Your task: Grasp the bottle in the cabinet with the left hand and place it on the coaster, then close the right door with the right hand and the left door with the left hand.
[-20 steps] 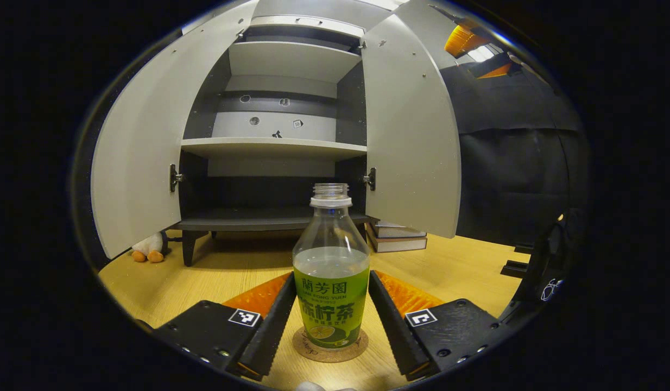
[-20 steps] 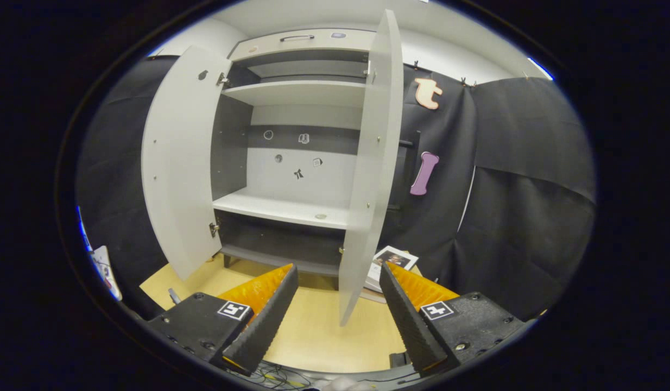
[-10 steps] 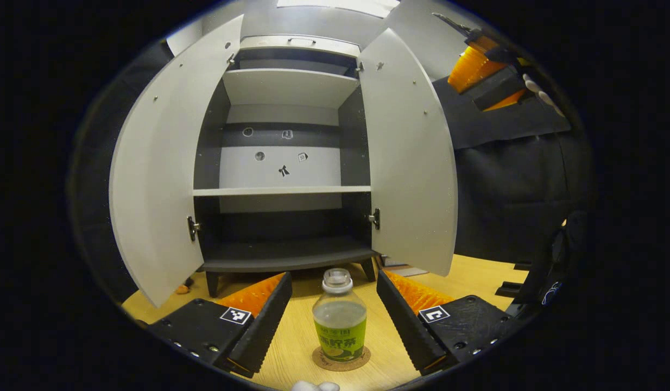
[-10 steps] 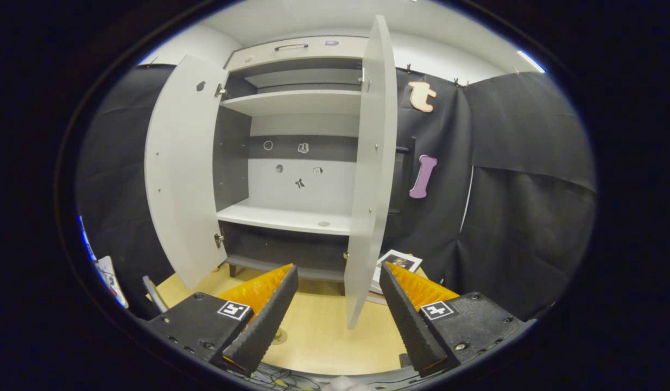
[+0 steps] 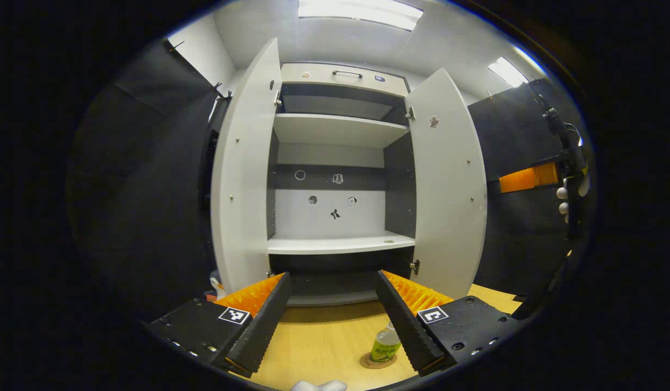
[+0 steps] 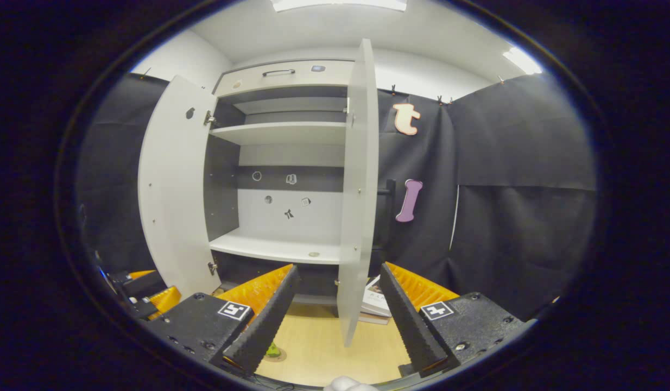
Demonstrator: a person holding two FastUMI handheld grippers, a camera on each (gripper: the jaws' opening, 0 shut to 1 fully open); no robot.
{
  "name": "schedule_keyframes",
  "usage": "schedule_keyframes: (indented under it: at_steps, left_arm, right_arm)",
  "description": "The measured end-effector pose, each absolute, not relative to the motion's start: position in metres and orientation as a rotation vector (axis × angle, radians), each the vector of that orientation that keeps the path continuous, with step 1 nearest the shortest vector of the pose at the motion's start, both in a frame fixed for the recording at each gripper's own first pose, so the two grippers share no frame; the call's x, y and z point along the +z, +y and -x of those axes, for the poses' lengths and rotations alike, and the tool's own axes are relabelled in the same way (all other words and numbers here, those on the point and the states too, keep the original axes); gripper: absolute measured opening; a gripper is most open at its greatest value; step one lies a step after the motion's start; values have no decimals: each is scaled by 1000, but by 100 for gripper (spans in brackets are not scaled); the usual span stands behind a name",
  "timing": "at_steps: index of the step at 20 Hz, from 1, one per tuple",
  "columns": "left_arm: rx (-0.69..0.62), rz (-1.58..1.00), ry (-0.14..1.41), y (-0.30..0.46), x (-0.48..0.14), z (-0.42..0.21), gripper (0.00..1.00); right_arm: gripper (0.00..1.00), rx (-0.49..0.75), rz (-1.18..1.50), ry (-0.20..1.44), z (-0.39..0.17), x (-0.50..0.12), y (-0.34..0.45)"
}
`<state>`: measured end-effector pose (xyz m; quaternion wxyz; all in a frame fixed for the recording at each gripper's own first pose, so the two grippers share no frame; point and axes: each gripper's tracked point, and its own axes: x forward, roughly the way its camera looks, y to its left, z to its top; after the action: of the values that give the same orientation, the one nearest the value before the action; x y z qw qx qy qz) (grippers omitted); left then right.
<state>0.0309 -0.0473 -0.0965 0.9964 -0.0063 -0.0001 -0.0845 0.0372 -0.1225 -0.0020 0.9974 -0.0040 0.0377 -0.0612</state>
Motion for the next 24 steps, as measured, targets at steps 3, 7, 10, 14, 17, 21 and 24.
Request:
schedule_keyframes:
  at_steps: [3, 7, 10, 14, 17, 21, 24]
  left_arm:
    - [-121, 8, 19, -14, -85, -14, 100]
    - [-36, 33, 57, -1, -79, -5, 96]
    - [22, 56, 68, -7, -71, -4, 96]
    - [106, 60, 61, -15, -59, -5, 96]
    - [164, 42, 57, -25, -55, -2, 96]
    - [210, 36, 68, -43, -57, 6, 96]
    - [219, 44, 75, -51, -60, 12, 96]
  right_arm:
    - [99, -183, 4, 40, -50, 18, -166]
    - [99, -228, -6, 16, -79, 39, -228]
    - [99, -185, -22, 24, -108, 47, -253]
    - [99, -52, -25, 50, -144, 45, -253]
    - [99, 44, -11, 66, -162, 43, -242]
    - [96, 120, -8, 75, -162, 44, -241]
    - [95, 120, 3, 72, -162, 46, -237]
